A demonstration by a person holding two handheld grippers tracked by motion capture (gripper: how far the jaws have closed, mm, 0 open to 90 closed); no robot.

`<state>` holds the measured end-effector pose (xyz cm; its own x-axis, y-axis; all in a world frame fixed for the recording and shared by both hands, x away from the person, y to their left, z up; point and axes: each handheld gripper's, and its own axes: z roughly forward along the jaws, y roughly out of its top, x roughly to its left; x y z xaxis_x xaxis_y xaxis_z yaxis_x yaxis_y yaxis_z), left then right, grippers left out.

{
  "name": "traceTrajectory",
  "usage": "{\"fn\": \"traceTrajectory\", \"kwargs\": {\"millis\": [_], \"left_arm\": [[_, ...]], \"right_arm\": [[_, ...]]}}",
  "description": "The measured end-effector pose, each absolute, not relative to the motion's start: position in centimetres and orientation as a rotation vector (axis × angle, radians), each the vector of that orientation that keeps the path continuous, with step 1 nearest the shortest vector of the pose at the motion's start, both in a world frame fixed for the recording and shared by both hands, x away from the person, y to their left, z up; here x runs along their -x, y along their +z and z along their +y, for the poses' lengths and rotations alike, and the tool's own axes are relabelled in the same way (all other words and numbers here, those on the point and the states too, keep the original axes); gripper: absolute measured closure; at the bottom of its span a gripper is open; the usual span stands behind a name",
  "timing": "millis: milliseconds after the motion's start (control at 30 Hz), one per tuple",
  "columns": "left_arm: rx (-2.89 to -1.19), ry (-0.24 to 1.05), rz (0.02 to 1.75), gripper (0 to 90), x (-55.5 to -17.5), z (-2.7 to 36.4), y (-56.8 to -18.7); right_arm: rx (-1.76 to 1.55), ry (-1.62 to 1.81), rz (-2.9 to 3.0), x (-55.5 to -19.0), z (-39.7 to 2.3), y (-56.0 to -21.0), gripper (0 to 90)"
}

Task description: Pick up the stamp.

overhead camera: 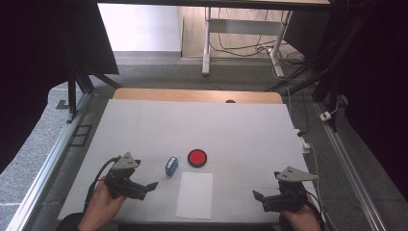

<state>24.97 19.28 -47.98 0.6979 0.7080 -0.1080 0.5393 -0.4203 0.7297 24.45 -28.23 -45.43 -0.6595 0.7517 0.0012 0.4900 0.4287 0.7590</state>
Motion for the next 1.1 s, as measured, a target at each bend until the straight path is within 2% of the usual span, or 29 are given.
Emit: {"fn": "traceTrajectory", "kwargs": {"millis": [733, 1100], "left_arm": [[-2.196, 0.288, 0.991, 0.0, -29.2, 15.5, -49.3], [-2.274, 0.285, 0.941, 0.0, -30.9, 13.9, -50.1]], "right_arm": [[-1.064, 1.073, 2.354, -24.5, -28.2, -45.5, 0.0], [-1.062, 1.072, 2.357, -24.5, -28.1, -45.5, 0.0]]}}
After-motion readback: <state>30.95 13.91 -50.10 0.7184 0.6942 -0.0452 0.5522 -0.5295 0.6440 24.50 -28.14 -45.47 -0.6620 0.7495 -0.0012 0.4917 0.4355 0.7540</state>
